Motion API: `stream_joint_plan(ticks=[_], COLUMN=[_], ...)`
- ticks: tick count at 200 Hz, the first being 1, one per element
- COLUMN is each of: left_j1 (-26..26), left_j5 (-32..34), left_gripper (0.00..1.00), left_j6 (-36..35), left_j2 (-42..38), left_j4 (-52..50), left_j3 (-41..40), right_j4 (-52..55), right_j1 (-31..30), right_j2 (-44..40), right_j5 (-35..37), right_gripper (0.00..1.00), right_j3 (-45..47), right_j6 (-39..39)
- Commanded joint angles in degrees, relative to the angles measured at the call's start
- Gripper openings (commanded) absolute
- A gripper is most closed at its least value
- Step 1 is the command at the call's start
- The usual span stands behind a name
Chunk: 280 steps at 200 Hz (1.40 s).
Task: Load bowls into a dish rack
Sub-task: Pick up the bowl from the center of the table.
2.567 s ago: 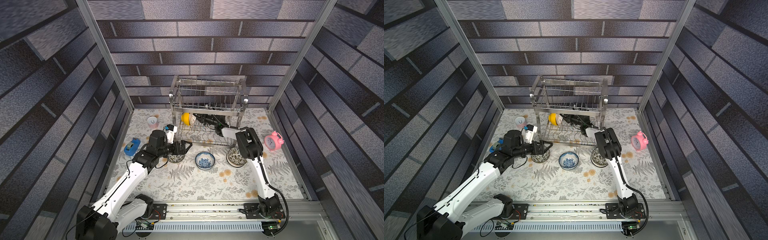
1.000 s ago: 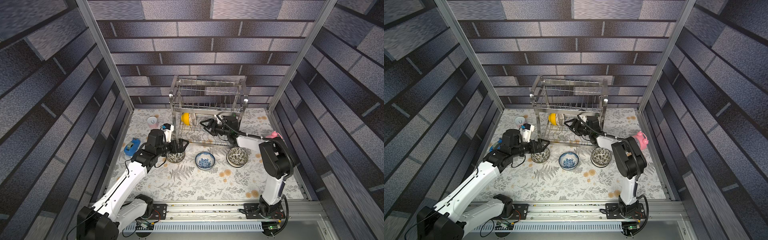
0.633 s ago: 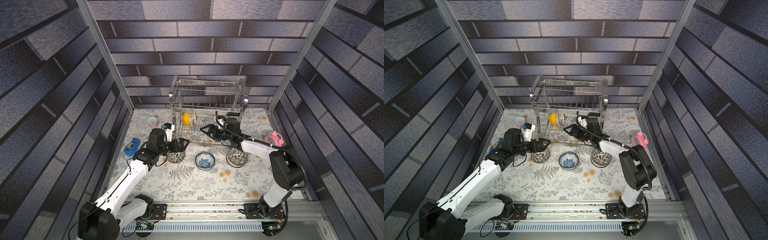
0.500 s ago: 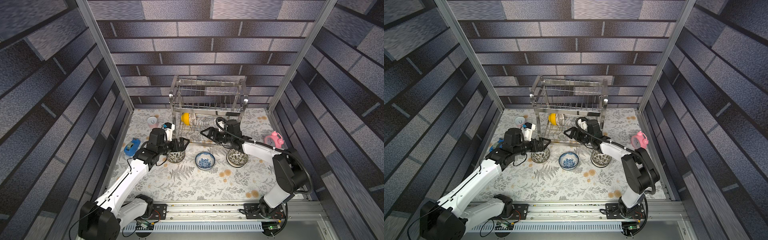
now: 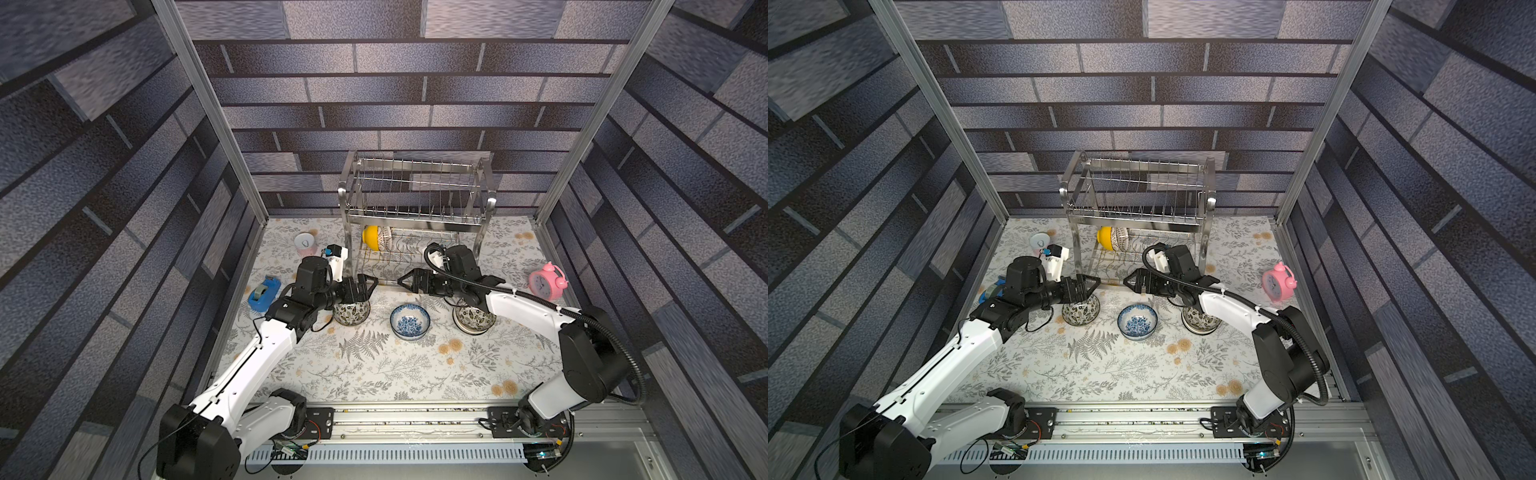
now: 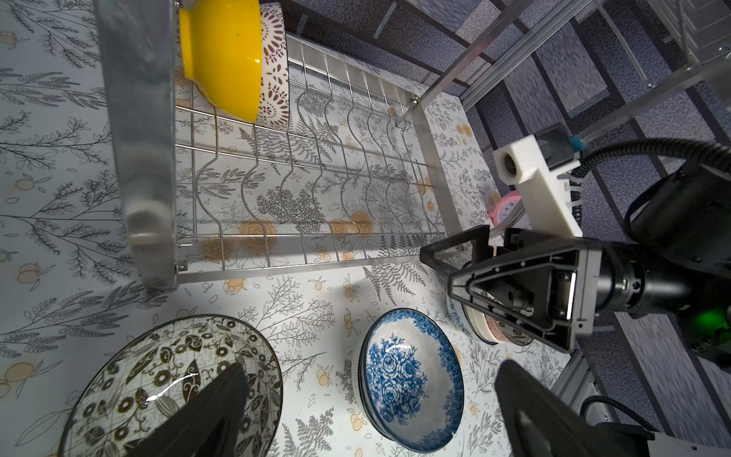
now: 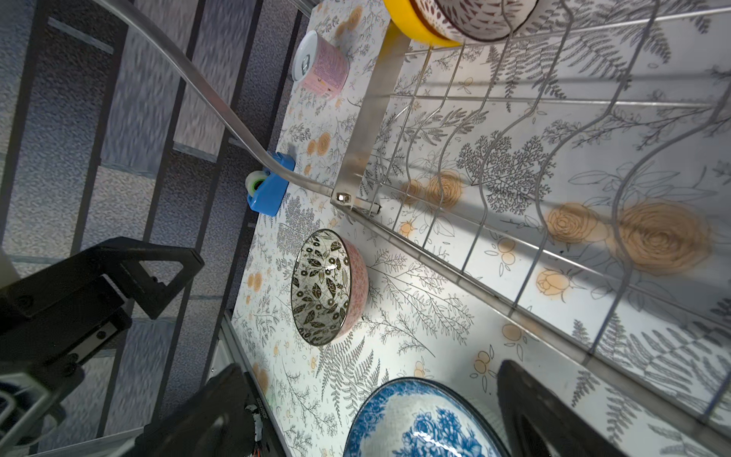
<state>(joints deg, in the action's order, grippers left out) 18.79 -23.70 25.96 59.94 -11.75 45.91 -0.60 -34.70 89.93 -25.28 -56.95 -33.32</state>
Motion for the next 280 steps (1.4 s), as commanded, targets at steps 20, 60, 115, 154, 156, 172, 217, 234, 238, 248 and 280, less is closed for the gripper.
stream_joint_plan(ticks=[20, 60, 115, 154, 156, 172, 217, 234, 238, 248, 280], left_j1=[-1.1, -1.79, -4.53, -6.71, -6.78, -6.89, -8.43, -9.89, -10.36, -11.43, -14.68], left_j5=[-0.64, 2.17, 3.09, 3.52, 3.7, 6.05, 8.17, 8.5, 8.42, 8.05, 7.8], left_gripper=[1.0, 1.0, 1.0, 1.0, 1.0, 1.0, 1.0, 1.0, 1.0, 1.0, 1.0], left_j6=[1.55, 2.6, 4.65, 7.29, 7.49, 9.31, 11.6, 11.66, 11.76, 11.91, 13.19], left_j2=[-3.44, -7.38, -12.87, -17.11, -17.42, -19.77, -24.96, -26.91, -27.35, -28.6, -32.95], left_j4=[-0.39, -2.11, -4.99, -6.26, -6.22, -7.26, -11.06, -13.22, -13.68, -14.62, -17.11], left_j3=[-3.06, -5.82, -8.97, -11.63, -11.81, -13.03, -15.93, -16.31, -16.5, -16.79, -18.18], right_j4=[7.64, 10.75, 19.61, 26.07, 26.39, 28.48, 31.32, 32.89, 33.33, 34.17, 35.35], right_j1=[-3.25, -5.95, -11.95, -17.13, -17.33, -19.46, -23.58, -25.07, -25.34, -25.99, -27.24], right_j2=[-2.26, -2.92, 0.66, 7.29, 7.63, 10.83, 19.35, 22.31, 22.95, 24.39, 29.18], right_j5=[5.8, 10.87, 20.19, 25.16, 25.29, 27.59, 30.56, 30.71, 30.74, 30.89, 30.18], right_gripper=[1.0, 1.0, 1.0, 1.0, 1.0, 1.0, 1.0, 1.0, 1.0, 0.99, 0.93], right_j3=[-3.61, -7.25, -15.66, -24.56, -24.95, -28.72, -37.5, -40.7, -41.42, -43.09, -46.59], right_j6=[5.87, 8.89, 16.68, 22.43, 22.64, 24.46, 27.64, 28.98, 29.26, 29.66, 30.18])
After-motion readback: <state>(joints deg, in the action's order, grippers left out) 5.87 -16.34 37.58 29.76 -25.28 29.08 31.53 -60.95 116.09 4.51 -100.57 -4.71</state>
